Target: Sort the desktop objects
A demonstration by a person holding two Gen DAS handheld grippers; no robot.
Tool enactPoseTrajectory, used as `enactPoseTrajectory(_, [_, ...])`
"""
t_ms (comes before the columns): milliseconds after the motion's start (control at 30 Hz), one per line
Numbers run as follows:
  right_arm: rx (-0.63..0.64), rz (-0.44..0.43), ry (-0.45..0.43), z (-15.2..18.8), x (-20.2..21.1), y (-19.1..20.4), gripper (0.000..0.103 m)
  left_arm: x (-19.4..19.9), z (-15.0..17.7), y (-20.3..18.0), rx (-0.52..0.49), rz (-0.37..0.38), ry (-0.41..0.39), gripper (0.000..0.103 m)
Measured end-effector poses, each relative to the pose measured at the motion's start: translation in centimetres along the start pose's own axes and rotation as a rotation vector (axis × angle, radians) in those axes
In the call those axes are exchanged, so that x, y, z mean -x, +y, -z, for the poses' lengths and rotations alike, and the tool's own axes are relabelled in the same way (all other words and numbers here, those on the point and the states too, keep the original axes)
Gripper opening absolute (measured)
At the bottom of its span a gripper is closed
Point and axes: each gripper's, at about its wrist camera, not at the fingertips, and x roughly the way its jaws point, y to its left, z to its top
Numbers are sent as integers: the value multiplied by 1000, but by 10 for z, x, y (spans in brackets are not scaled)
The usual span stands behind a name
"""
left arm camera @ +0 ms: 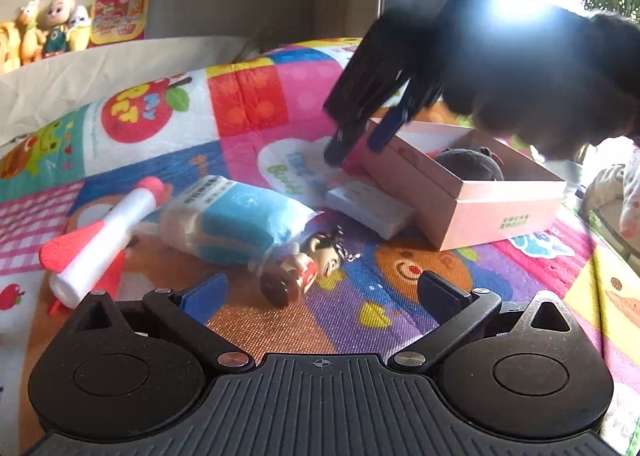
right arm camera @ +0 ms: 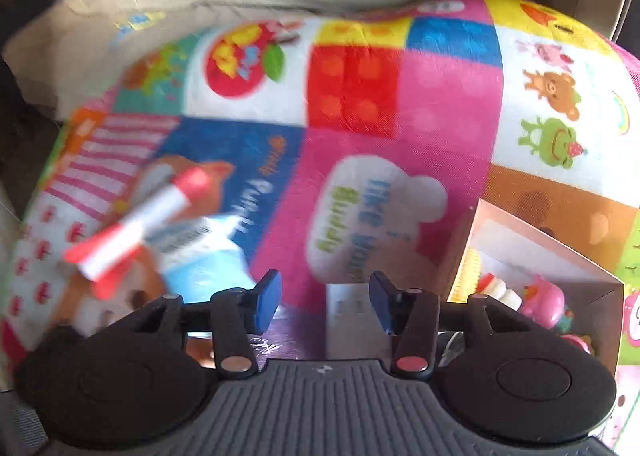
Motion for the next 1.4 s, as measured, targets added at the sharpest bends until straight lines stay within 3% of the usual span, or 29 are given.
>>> enactPoseTrajectory(200, [55, 106, 92, -5, -58, -3, 49, -2, -1, 8, 51, 7, 10, 103])
enactPoseTrajectory(300, [98, 131, 96, -4, -62, 1, 49, -2, -1, 12, 68, 9, 10, 103])
enactPoseTrajectory(433, [142, 69, 84, 10, -46, 10, 48, -3, -2, 15, 83, 20, 18, 103])
enactPoseTrajectory(600, [179, -3, 43, 55, -12, 31, 48, -4, -1, 19, 105, 41, 24, 103])
enactPoseTrajectory(833, [-38, -99, -104, 136, 50, -8, 48, -9, -1, 23, 131, 40, 55, 103])
enactPoseTrajectory(967, [-206, -53, -227, 188, 76, -48, 48, -12, -1, 22, 129, 27, 75, 103])
enactPoseTrajectory(1133, [-428, -5, -301, 251, 88, -91, 49, -17, -3, 16, 93, -16, 112, 103])
enactPoseTrajectory(1267, [-494, 59, -321, 288, 88, -104, 64, -21, -4, 3, 16, -55, 133, 103])
enactPoseTrajectory(1400, [-525, 11, -327, 303, 84, -106, 70, -20, -4, -8, -41, -91, 129, 103])
